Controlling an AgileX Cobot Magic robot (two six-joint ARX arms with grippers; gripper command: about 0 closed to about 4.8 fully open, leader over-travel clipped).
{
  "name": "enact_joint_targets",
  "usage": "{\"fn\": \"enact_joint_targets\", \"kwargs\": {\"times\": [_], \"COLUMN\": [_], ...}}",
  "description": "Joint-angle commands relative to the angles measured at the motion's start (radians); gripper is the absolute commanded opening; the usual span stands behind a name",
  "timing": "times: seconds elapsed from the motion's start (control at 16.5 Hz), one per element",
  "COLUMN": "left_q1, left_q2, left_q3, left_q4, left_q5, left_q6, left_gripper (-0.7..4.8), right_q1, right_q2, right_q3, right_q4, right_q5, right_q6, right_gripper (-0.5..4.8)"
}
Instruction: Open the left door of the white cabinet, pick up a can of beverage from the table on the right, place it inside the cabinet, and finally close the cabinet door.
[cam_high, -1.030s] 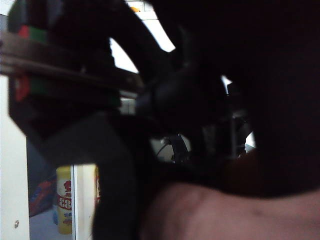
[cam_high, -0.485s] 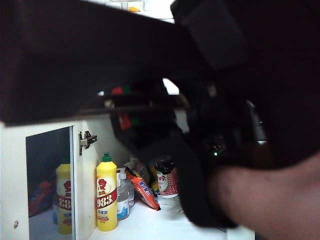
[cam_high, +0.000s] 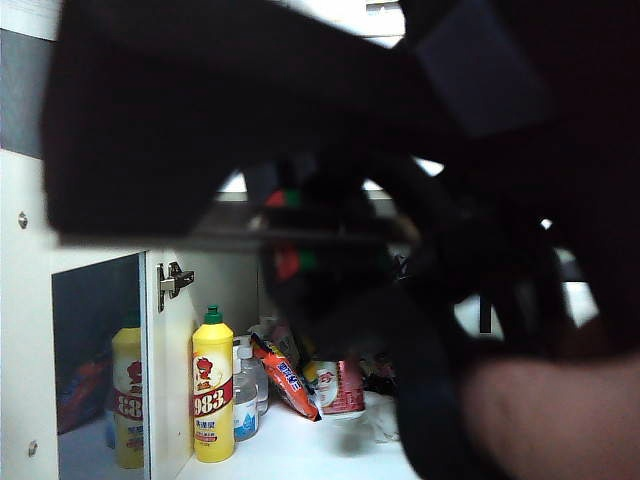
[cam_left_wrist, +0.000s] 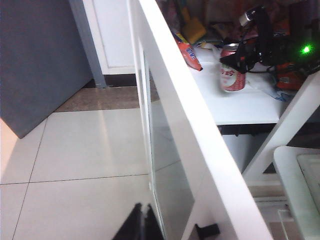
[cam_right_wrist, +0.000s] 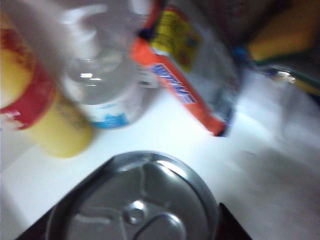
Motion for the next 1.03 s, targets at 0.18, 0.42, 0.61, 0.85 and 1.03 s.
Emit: {"fn": "enact_joint_targets", "kwargs": {"times": [0.18, 0.42, 0.61, 0.85, 1.03], "left_q1": [0.002, 0.002, 0.002, 0.002, 0.002], "left_q2": [0.002, 0.004, 0.004, 0.004, 0.004], "left_q3": [0.002, 0.002, 0.002, 0.002, 0.002], "left_q4": [0.001, 0.001, 0.0, -0.001, -0.001], "left_q5": [-0.008, -0.008, -0.008, -0.008, -0.008], "left_q6": [-0.002, -0.002, -0.002, -0.002, -0.002], "left_gripper": [-0.05, -0.05, -0.05, -0.05, -0.05], "right_q1": [-0.006, -0.006, -0.016, -0.019, -0.023], "right_q2": [0.027, 0.038, 0.058, 0.06, 0.063], "right_q3": [0.01, 0.01, 0.01, 0.01, 0.01], "right_q4": [0.379, 0.424, 0.536, 0.52, 0.534], "right_q5": [0.028, 0.084, 0.185, 0.188, 0.443], "right_q6": [-0.015, -0.03, -0.063, -0.048, 0.097], "right_gripper": [1.12, 1.12, 1.12, 1.11, 1.01]}}
